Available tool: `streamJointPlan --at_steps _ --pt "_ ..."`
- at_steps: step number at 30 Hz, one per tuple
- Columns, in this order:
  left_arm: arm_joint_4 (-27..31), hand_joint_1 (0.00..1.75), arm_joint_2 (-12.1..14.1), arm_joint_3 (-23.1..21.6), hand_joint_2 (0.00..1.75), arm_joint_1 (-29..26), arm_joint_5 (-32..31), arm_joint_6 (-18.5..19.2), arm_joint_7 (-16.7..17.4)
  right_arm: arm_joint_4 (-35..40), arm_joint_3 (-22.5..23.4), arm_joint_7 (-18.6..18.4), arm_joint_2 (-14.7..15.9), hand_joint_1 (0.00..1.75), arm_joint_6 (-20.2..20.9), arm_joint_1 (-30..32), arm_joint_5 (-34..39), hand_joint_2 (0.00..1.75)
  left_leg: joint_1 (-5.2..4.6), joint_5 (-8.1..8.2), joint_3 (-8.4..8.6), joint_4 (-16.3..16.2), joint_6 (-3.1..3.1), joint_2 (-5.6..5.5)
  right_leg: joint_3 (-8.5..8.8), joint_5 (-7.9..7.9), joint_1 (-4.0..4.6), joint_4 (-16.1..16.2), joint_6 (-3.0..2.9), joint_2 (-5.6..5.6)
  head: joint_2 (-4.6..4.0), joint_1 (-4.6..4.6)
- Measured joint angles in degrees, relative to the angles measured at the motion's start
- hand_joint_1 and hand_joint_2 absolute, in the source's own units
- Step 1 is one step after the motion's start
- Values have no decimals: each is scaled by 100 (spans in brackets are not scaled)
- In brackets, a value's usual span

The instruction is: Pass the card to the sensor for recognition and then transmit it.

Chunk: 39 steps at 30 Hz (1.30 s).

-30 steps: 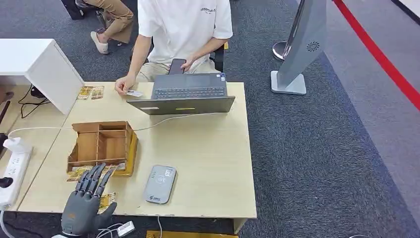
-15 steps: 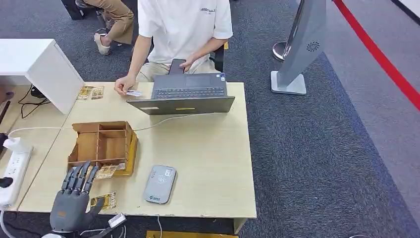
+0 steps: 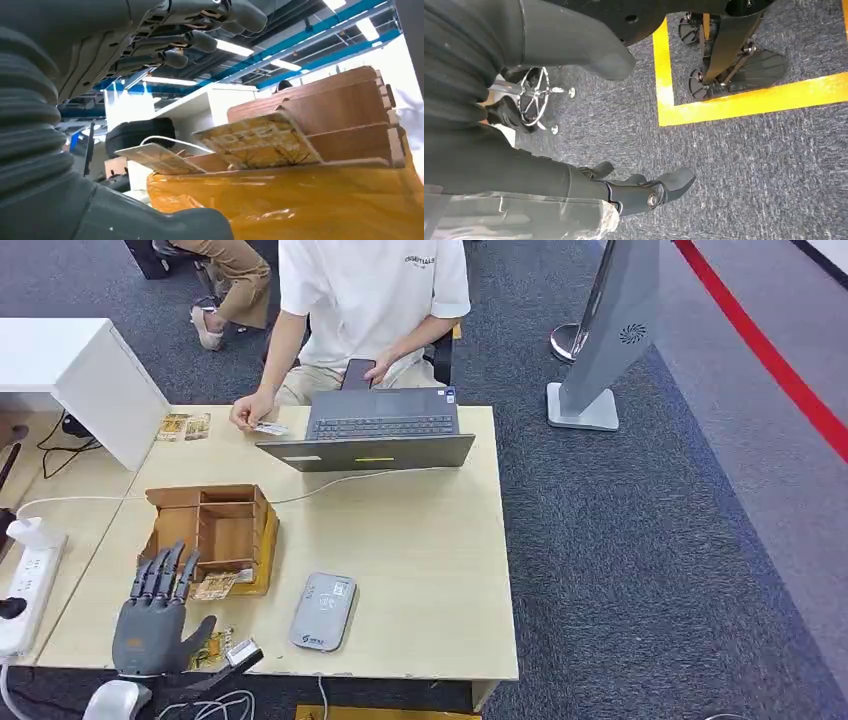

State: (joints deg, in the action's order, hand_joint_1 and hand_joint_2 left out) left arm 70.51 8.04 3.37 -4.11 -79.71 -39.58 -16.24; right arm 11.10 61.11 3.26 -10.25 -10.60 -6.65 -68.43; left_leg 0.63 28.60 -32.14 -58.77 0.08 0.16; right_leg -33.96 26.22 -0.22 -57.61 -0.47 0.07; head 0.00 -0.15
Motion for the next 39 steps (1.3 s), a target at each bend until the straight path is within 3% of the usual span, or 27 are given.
streamJointPlan --at_steps 8,9,29,30,31,39 --pt "-120 0 -100 -192 175 201 -15 0 160 0 -85 -11 -2 0 -4 -26 -2 175 0 0 3 0 0 4 0 0 0 0 0 7 0 0" --pt "-131 175 -109 -218 175 210 0 0 184 0 -87 -11 -2 0 -7 -27 0 175 0 0 3 0 0 3 0 0 0 0 0 6 0 0" --pt "-498 175 64 -756 175 401 597 -26 507 0 -105 -18 -2 0 -13 -23 68 175 0 0 4 0 0 5 0 0 0 0 0 9 0 0" --pt "-498 110 66 -774 175 413 608 -35 520 0 -105 -18 -2 0 -15 -23 70 175 0 0 4 0 0 5 0 0 0 0 0 8 0 0" --pt "-496 0 63 -787 175 424 603 -35 548 0 -105 -18 -2 0 -20 -23 76 175 0 0 4 0 0 4 0 0 0 0 0 8 0 0" --pt "-236 0 35 -793 175 359 363 -35 610 0 -105 -18 -2 0 -46 -16 103 175 0 0 4 0 0 5 0 0 0 0 0 9 0 0"
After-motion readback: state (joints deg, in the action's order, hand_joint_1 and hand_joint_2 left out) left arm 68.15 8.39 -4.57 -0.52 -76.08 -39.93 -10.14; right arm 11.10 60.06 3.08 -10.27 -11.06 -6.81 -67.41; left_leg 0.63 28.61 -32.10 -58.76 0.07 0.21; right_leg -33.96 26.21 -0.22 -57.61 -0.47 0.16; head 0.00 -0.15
